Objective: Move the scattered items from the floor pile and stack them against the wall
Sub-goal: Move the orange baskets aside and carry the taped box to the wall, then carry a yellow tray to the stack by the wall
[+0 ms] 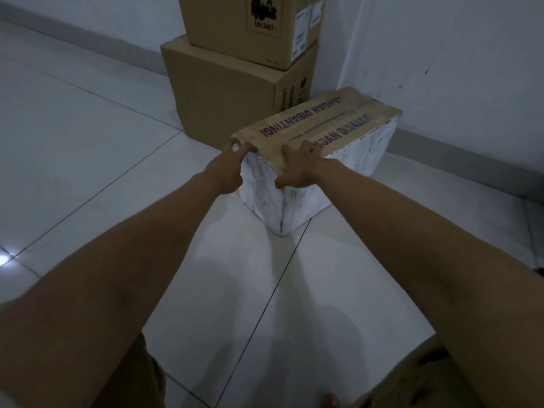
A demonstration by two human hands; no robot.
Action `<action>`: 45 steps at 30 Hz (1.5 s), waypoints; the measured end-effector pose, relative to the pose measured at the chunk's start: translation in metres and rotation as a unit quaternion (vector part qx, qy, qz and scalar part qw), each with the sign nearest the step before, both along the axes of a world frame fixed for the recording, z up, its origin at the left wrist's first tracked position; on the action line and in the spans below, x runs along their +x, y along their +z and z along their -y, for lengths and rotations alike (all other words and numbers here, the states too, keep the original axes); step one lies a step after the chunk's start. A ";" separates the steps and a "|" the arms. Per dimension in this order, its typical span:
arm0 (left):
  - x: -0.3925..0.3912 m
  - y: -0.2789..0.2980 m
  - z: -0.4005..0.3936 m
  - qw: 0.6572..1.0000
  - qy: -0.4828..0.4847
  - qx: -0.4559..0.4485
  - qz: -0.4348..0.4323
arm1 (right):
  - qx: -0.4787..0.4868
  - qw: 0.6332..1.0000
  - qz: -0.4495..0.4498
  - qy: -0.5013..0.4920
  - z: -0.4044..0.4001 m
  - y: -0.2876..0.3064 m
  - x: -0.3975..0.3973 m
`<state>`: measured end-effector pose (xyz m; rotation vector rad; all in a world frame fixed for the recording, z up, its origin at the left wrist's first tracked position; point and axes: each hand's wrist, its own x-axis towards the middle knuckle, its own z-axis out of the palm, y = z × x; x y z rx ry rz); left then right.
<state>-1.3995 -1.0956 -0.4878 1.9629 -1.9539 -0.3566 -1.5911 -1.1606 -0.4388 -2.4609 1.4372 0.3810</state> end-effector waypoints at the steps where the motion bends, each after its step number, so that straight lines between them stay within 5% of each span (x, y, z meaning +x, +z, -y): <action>1: -0.003 -0.001 0.003 1.000 0.002 0.006 0.004 | -0.002 1.000 -0.010 0.000 0.003 0.003 -0.005; 8: -0.048 -0.004 0.027 0.995 -0.047 0.068 0.052 | -0.019 0.996 -0.040 -0.072 0.026 0.003 -0.032; 20: -0.034 -0.068 0.094 0.999 -0.037 -0.011 -0.014 | -0.070 0.996 -0.007 0.058 0.029 0.004 -0.051; 29: -0.074 -0.012 0.030 0.998 -0.045 -0.047 -0.010 | -0.028 0.995 0.008 0.099 0.039 -0.005 -0.073; 35: -0.075 0.009 0.024 0.996 -0.046 -0.030 -0.065 | -0.035 0.998 -0.029 0.034 0.038 -0.001 -0.082; 40: -0.052 0.035 0.026 0.997 -0.036 0.070 0.002 | -0.038 0.995 -0.090 -0.015 0.022 0.029 -0.047; 45: -0.012 0.078 0.045 0.981 0.063 0.151 0.108 | -0.047 0.987 0.139 -0.062 0.024 0.037 0.015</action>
